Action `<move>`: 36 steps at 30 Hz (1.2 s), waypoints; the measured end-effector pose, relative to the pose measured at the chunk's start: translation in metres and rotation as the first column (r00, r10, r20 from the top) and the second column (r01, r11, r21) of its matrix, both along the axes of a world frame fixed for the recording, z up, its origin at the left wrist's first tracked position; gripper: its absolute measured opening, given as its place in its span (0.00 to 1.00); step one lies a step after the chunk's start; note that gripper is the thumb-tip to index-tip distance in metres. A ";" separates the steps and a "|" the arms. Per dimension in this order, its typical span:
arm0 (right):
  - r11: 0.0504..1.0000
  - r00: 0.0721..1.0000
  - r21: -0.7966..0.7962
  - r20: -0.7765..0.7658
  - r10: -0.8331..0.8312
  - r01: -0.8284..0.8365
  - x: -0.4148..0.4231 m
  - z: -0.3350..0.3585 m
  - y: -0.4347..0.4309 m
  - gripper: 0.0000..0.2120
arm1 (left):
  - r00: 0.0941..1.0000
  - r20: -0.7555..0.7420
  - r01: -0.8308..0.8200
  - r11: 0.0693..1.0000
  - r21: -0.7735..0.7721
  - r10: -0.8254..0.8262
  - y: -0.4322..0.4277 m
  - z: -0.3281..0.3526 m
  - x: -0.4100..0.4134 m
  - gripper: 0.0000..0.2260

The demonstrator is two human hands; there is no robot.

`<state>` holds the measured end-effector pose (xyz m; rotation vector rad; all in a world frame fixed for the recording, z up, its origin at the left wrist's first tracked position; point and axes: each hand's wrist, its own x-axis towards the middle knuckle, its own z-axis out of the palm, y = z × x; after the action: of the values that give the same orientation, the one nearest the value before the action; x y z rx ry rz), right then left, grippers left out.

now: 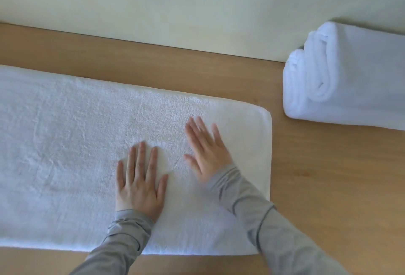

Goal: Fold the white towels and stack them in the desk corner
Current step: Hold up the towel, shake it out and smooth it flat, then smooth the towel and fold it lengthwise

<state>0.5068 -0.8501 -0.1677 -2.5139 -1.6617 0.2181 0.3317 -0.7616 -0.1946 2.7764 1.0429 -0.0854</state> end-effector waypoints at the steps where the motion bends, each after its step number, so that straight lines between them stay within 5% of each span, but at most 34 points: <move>1: 1.000 1.000 0.002 -0.004 0.026 -0.026 -0.028 -0.003 -0.001 0.29 | 1.000 -0.002 0.000 1.000 -0.002 0.000 0.000 0.000 0.000 0.29; 5: 0.994 0.996 -0.066 -0.030 -0.084 0.082 -0.086 -0.013 -0.041 0.27 | 1.000 -0.003 -0.011 1.000 -0.011 0.011 -0.002 0.001 -0.001 0.29; 15: 0.882 0.889 -0.160 -0.046 -0.455 0.443 -0.057 -0.011 -0.181 0.30 | 1.000 0.005 -0.013 1.000 -0.012 0.014 -0.002 0.001 -0.001 0.29; 22: 0.971 0.965 0.079 -0.157 -0.209 0.224 -0.018 0.005 -0.101 0.27 | 1.000 0.003 -0.012 1.000 -0.003 0.012 -0.002 0.003 0.000 0.29; 30: 0.986 0.994 -0.133 -0.012 -0.105 0.102 0.100 -0.019 -0.055 0.29 | 1.000 0.007 -0.006 0.999 0.035 0.006 0.000 -0.002 -0.003 0.28; 36: 0.946 0.958 -0.178 -0.041 -0.284 0.273 0.140 -0.024 -0.070 0.30 | 0.999 0.030 -0.017 0.999 0.050 0.015 -0.002 -0.003 -0.002 0.28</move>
<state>0.6467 -0.9204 -0.1920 -2.7948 -1.2927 0.4261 0.3295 -0.7633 -0.1980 2.8041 1.0742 -0.0160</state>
